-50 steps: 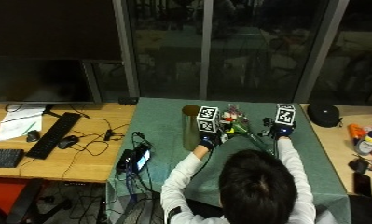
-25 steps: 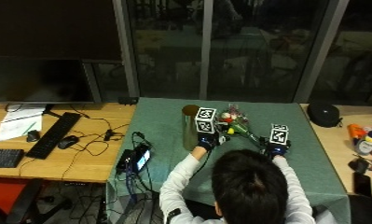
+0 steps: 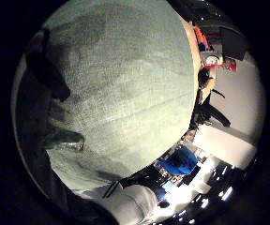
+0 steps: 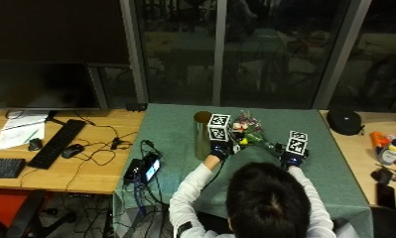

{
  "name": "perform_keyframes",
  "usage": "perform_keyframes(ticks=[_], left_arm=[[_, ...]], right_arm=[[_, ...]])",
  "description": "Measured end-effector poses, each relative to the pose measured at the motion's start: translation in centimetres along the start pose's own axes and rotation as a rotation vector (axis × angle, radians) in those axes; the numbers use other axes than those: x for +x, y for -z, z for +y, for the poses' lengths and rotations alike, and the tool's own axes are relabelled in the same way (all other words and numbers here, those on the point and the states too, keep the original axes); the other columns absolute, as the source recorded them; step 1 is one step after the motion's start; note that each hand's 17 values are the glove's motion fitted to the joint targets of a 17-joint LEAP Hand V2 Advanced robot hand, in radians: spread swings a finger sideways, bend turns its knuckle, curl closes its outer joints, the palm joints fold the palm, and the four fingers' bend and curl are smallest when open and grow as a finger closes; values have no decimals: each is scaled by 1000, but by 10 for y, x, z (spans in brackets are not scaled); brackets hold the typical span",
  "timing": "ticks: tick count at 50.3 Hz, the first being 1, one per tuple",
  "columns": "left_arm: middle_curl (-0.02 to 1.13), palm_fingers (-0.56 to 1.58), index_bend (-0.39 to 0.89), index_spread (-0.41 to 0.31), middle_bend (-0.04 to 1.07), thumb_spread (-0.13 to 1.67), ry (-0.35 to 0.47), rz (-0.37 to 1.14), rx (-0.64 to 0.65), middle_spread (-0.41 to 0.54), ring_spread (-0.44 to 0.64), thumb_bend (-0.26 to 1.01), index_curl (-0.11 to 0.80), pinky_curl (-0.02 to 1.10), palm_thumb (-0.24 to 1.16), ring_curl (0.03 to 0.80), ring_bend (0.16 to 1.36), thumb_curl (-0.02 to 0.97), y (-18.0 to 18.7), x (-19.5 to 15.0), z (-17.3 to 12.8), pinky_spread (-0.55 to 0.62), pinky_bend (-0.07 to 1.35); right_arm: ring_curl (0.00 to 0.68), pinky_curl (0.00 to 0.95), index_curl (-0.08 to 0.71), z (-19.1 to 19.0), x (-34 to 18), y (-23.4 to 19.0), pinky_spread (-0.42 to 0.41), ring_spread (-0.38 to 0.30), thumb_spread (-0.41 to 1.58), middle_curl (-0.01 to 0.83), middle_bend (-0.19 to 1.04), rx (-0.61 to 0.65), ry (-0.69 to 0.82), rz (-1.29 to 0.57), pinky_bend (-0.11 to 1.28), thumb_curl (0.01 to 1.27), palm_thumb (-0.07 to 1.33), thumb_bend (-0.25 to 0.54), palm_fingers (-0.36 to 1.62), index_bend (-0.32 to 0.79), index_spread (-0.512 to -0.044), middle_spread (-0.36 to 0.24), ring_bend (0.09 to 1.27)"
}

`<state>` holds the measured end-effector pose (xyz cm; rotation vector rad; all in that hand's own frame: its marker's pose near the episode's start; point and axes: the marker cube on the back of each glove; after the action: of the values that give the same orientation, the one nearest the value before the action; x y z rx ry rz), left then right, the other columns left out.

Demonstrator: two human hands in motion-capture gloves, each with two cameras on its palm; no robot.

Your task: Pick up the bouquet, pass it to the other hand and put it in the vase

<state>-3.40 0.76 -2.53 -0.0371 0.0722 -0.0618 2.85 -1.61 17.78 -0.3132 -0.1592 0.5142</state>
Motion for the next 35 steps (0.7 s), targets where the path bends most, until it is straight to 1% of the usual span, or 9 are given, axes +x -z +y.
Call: perform_keyframes(ticks=[3, 6, 8, 13, 16, 22, 26, 32, 35], left_arm=[[356, 315, 133, 17, 190, 1087, 14, 3, -6, 158, 262, -21, 270, 341, 218, 285, 569, 292, -3, -4, -5, 269, 407], [358, 318, 131, 15, 192, 1087, 23, 2, -11, 155, 261, -21, 269, 342, 219, 287, 571, 292, -2, -7, -6, 267, 405], [359, 326, 132, 14, 195, 1093, 22, 9, -20, 154, 259, -22, 269, 341, 217, 287, 574, 289, -1, -8, -5, 266, 398], [360, 342, 138, 12, 191, 1096, 11, 47, -40, 151, 257, -21, 272, 340, 217, 287, 570, 287, 6, -7, 1, 262, 392], [361, 346, 139, 7, 190, 1101, -8, 90, -57, 151, 256, -20, 274, 340, 219, 288, 565, 286, 11, -5, 5, 261, 387], [362, 346, 132, 10, 189, 1104, -36, 156, -28, 150, 256, -19, 275, 342, 224, 289, 562, 287, 18, 1, 1, 256, 383], [363, 344, 127, 14, 191, 1104, -55, 214, 9, 150, 255, -20, 272, 344, 226, 291, 563, 287, 26, 8, -4, 255, 383], [364, 300, 120, 38, 187, 1108, -93, 599, 9, 164, 256, -17, 265, 344, 236, 298, 578, 289, 40, 25, -32, 277, 374], [365, 269, 114, 53, 189, 1107, -79, 704, 54, 182, 265, -12, 259, 348, 260, 304, 594, 293, 50, 32, -43, 295, 374]], right_arm=[[403, 347, 324, -4, 3, 3, -311, -230, 1128, 468, 337, 70, -29, -37, 590, 403, 955, 99, 1302, 176, -238, -200, 596], [429, 363, 318, -11, 7, 9, -320, -240, 1144, 497, 417, 237, -41, -85, 603, 407, 972, 98, 1385, 124, -236, -208, 679], [453, 368, 341, -15, 9, 14, -310, -232, 1131, 532, 514, 346, -53, -125, 594, 388, 927, 57, 1519, 189, -237, -211, 740], [486, 387, 405, -19, 10, 29, -295, -219, 1050, 576, 637, 469, -29, -291, 576, 381, 901, -4, 1567, 338, -230, -207, 798], [500, 401, 439, -11, 4, 39, -286, -215, 1002, 593, 678, 464, 19, -459, 591, 396, 909, -17, 1550, 403, -224, -198, 821], [524, 430, 488, -8, 10, 57, -271, -204, 900, 611, 729, 475, -21, -633, 639, 442, 946, -17, 1499, 470, -217, -190, 876], [534, 445, 510, 8, 0, 73, -263, -200, 861, 618, 755, 372, -15, -803, 658, 463, 950, -23, 1476, 498, -214, -187, 899], [543, 459, 546, 23, -19, 111, -259, -199, 910, 626, 790, 349, 75, -1055, 663, 448, 928, -28, 1477, 578, -208, -180, 918], [546, 465, 558, 26, -26, 123, -258, -198, 927, 628, 804, 369, 111, -1132, 671, 441, 921, -26, 1465, 596, -205, -177, 929]])
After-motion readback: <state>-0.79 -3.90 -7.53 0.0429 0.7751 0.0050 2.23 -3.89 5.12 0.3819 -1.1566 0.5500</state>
